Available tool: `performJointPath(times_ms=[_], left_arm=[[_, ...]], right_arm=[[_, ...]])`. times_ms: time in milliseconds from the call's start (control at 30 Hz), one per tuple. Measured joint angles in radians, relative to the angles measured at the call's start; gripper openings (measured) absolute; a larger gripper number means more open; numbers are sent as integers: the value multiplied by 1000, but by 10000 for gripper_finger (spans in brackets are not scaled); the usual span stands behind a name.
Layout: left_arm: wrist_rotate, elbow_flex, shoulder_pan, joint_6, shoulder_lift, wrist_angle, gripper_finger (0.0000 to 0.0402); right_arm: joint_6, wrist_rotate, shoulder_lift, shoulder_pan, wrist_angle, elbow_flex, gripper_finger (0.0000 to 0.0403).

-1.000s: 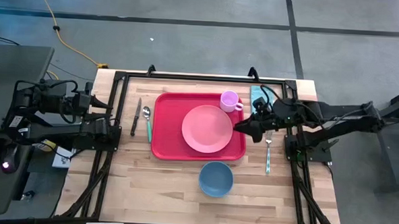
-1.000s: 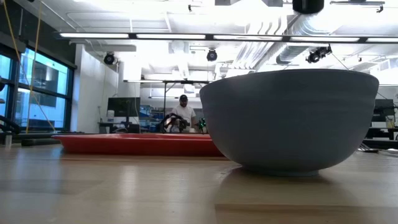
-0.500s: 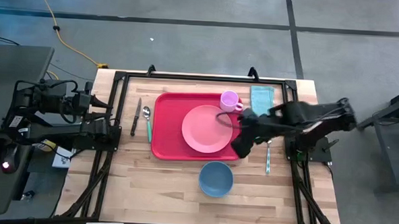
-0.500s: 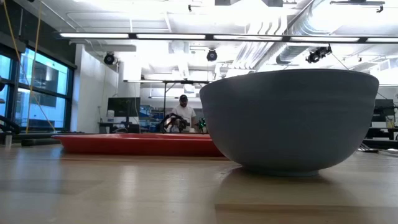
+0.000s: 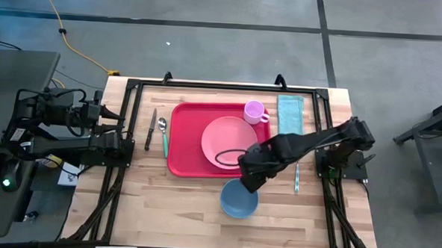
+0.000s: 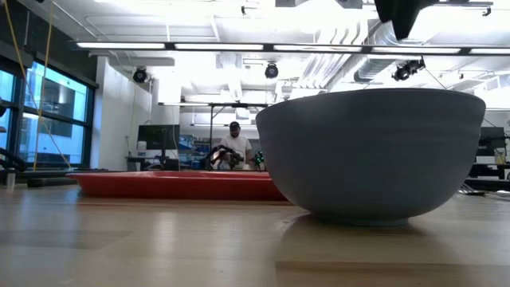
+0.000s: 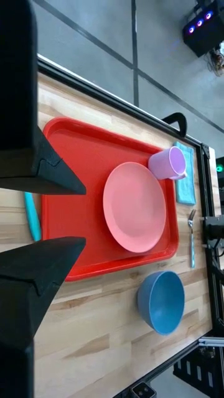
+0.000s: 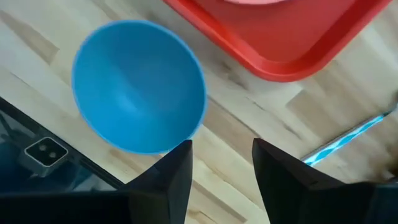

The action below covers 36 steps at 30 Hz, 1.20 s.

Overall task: Set up tray
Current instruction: Put the blue bowl on the pink plate on the tray

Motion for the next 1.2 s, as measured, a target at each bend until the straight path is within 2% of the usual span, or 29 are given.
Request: performJointPath(times_ms=[300, 533, 867, 1200], left_arm=[[0, 0, 0, 0, 0, 0, 152], [24, 0, 0, 42, 0, -1, 152], [29, 0, 0, 43, 0, -1, 152], [30, 0, 0, 50, 0, -2, 152]], right_arm=[[116, -17, 2, 38, 306, -184, 185], [227, -62, 2, 58, 357, -295, 204], [303, -36, 2, 67, 509, -367, 202], [360, -31, 2, 88, 578, -448, 172]])
